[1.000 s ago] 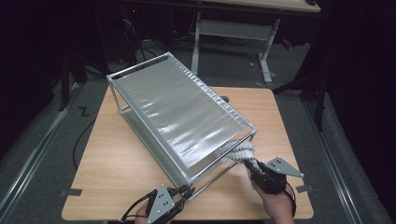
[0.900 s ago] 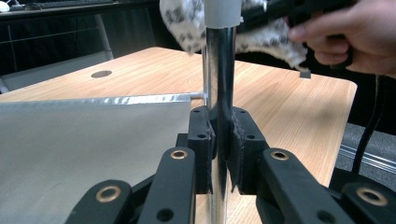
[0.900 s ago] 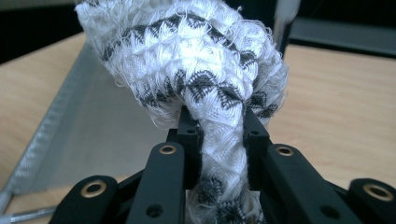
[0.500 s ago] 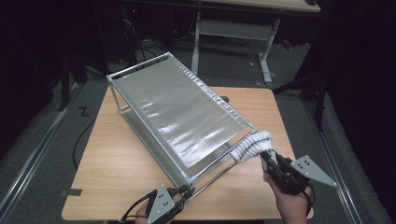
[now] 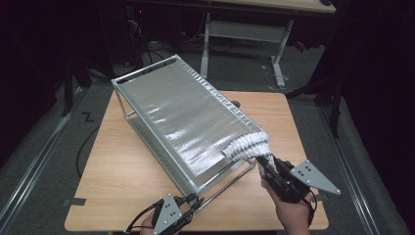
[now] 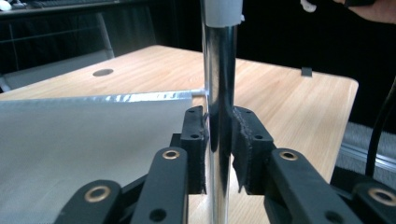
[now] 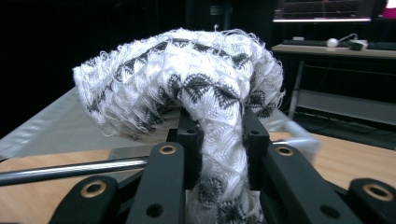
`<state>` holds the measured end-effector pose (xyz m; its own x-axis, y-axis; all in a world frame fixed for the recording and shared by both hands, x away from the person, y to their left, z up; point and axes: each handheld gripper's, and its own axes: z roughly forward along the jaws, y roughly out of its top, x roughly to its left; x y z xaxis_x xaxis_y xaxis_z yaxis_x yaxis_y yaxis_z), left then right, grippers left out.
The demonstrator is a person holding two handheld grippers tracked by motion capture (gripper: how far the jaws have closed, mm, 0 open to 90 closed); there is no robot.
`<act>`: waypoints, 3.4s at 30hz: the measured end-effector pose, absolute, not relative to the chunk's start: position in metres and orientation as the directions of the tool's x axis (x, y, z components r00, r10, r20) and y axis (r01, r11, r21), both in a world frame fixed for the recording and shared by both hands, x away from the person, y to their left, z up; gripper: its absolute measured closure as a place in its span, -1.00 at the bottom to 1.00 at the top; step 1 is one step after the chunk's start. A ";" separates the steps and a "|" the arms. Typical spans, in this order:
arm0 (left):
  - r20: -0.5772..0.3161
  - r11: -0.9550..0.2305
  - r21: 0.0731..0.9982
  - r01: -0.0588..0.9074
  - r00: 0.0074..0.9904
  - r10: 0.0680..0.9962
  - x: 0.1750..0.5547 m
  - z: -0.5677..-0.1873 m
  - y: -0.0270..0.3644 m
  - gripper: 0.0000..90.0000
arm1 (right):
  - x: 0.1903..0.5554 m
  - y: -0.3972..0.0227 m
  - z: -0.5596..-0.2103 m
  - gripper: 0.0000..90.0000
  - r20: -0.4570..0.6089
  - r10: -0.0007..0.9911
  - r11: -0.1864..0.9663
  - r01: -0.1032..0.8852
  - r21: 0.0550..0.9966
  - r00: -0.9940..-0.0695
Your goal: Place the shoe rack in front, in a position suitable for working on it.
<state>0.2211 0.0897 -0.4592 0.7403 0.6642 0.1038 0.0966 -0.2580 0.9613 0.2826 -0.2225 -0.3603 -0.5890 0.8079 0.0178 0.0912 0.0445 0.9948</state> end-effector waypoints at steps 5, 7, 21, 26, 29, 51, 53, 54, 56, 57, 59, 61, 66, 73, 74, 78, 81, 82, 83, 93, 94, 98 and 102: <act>0.110 -0.263 0.960 0.101 0.724 0.681 0.216 -0.473 0.091 0.43 | 0.271 -0.202 -0.365 0.68 -0.003 0.764 0.078 0.087 0.993 -0.646; 0.111 -0.267 0.958 0.106 0.719 0.686 0.216 -0.479 0.089 0.45 | 0.265 -0.193 -0.366 0.68 -0.011 0.741 0.088 0.081 0.993 -0.671; 0.070 -0.255 0.956 0.143 0.735 0.674 0.222 -0.489 0.090 0.79 | 0.238 -0.155 -0.382 0.69 -0.117 0.659 0.219 0.042 0.975 -0.743; 0.075 -0.258 0.956 0.139 0.735 0.674 0.222 -0.489 0.089 0.78 | 0.237 -0.154 -0.384 0.69 -0.144 0.666 0.242 0.030 0.970 -0.732; 0.075 -0.258 0.956 0.139 0.735 0.674 0.222 -0.489 0.089 0.78 | 0.242 -0.160 -0.383 0.69 -0.135 0.684 0.238 0.044 0.970 -0.716; 0.065 -0.253 0.956 0.147 0.736 0.674 0.222 -0.489 0.091 0.79 | 0.307 -0.241 -0.386 0.69 -0.057 0.891 0.134 0.142 0.981 -0.450; 0.064 -0.252 0.956 0.147 0.736 0.674 0.222 -0.489 0.091 0.79 | 0.312 -0.247 -0.385 0.69 -0.046 0.904 0.118 0.144 0.983 -0.426; 0.065 -0.253 0.956 0.147 0.736 0.674 0.222 -0.489 0.091 0.79 | 0.314 -0.250 -0.385 0.69 -0.042 0.909 0.112 0.146 0.983 -0.415; 0.067 -0.255 0.956 0.146 0.736 0.673 0.222 -0.489 0.091 0.79 | 0.316 -0.252 -0.385 0.69 -0.041 0.912 0.109 0.145 0.983 -0.409; 0.067 -0.254 0.956 0.146 0.736 0.674 0.222 -0.489 0.091 0.79 | 0.317 -0.252 -0.385 0.69 -0.042 0.914 0.110 0.147 0.983 -0.404; 0.067 -0.255 0.956 0.146 0.736 0.674 0.222 -0.489 0.091 0.79 | 0.318 -0.251 -0.386 0.69 -0.041 0.912 0.110 0.148 0.983 -0.409; 0.070 -0.257 0.956 0.145 0.735 0.674 0.222 -0.489 0.091 0.79 | 0.318 -0.249 -0.387 0.69 -0.042 0.907 0.114 0.150 0.982 -0.419; 0.069 -0.256 0.956 0.144 0.737 0.673 0.222 -0.489 0.091 0.79 | 0.313 -0.240 -0.388 0.69 -0.055 0.891 0.133 0.144 0.980 -0.451; 0.069 -0.258 0.955 0.144 0.741 0.669 0.223 -0.489 0.092 0.79 | 0.295 -0.218 -0.388 0.69 -0.078 0.845 0.168 0.124 0.978 -0.529; 0.068 -0.257 0.955 0.144 0.740 0.669 0.223 -0.489 0.091 0.79 | 0.292 -0.215 -0.388 0.69 -0.082 0.836 0.172 0.118 0.978 -0.542; 0.066 -0.255 0.956 0.145 0.740 0.670 0.223 -0.489 0.091 0.79 | 0.278 -0.199 -0.389 0.69 -0.101 0.799 0.199 0.102 0.975 -0.593; 0.066 -0.256 0.956 0.146 0.739 0.671 0.223 -0.489 0.091 0.79 | 0.268 -0.189 -0.389 0.69 -0.108 0.769 0.211 0.091 0.973 -0.630; 0.066 -0.255 0.956 0.146 0.739 0.671 0.223 -0.489 0.091 0.79 | 0.265 -0.185 -0.389 0.69 -0.110 0.761 0.215 0.089 0.973 -0.639; 0.066 -0.255 0.956 0.147 0.739 0.671 0.223 -0.489 0.091 0.79 | 0.262 -0.181 -0.389 0.69 -0.113 0.752 0.219 0.085 0.972 -0.650; 0.058 -0.248 0.957 0.153 0.736 0.675 0.224 -0.489 0.091 0.79 | 0.232 -0.151 -0.389 0.69 -0.134 0.664 0.249 0.049 0.967 -0.736; 0.056 -0.247 0.957 0.154 0.736 0.675 0.224 -0.489 0.091 0.79 | 0.230 -0.148 -0.389 0.69 -0.136 0.655 0.253 0.046 0.966 -0.744; 0.051 -0.244 0.957 0.157 0.737 0.674 0.224 -0.489 0.091 0.79 | 0.227 -0.145 -0.390 0.69 -0.153 0.645 0.269 0.035 0.962 -0.749; 0.052 -0.247 0.956 0.158 0.738 0.673 0.224 -0.489 0.091 0.79 | 0.230 -0.149 -0.389 0.68 -0.153 0.657 0.268 0.039 0.963 -0.738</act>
